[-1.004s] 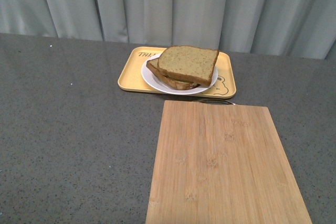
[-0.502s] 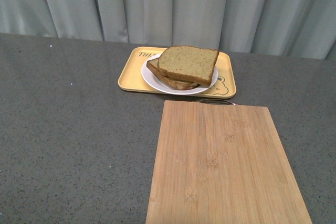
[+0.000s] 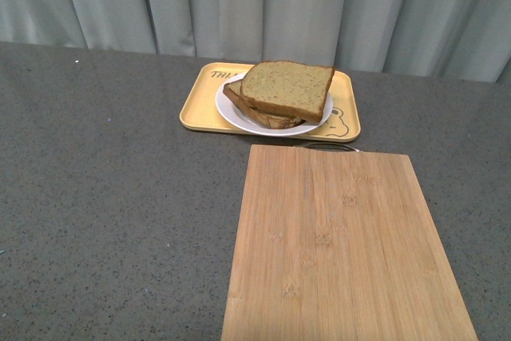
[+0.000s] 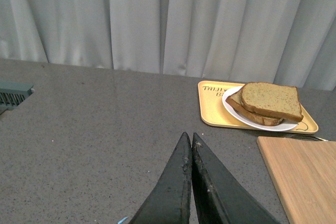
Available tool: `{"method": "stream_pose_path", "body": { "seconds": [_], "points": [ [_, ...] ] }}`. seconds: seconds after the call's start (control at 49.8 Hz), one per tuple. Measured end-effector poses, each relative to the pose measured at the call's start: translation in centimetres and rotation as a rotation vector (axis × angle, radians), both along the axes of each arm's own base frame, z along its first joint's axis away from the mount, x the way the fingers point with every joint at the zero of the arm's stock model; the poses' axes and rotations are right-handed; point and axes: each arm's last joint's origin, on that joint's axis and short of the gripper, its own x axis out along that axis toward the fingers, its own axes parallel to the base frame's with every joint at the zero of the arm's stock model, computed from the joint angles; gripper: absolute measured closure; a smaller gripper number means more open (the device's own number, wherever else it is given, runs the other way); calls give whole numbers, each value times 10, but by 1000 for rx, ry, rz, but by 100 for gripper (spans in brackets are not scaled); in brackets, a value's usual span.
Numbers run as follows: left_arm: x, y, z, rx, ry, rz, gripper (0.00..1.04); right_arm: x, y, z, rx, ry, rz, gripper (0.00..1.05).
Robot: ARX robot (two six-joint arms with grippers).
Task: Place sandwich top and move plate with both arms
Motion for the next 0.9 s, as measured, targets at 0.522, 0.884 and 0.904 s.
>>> {"method": "stream_pose_path", "body": {
  "seconds": [0.522,0.884,0.904],
  "points": [
    [0,0,0,2,-1,0,7,0,0,0,0,0,0,9],
    [0,0,0,2,-1,0,7,0,0,0,0,0,0,9],
    [0,0,0,2,-1,0,7,0,0,0,0,0,0,9]
  ]
}}
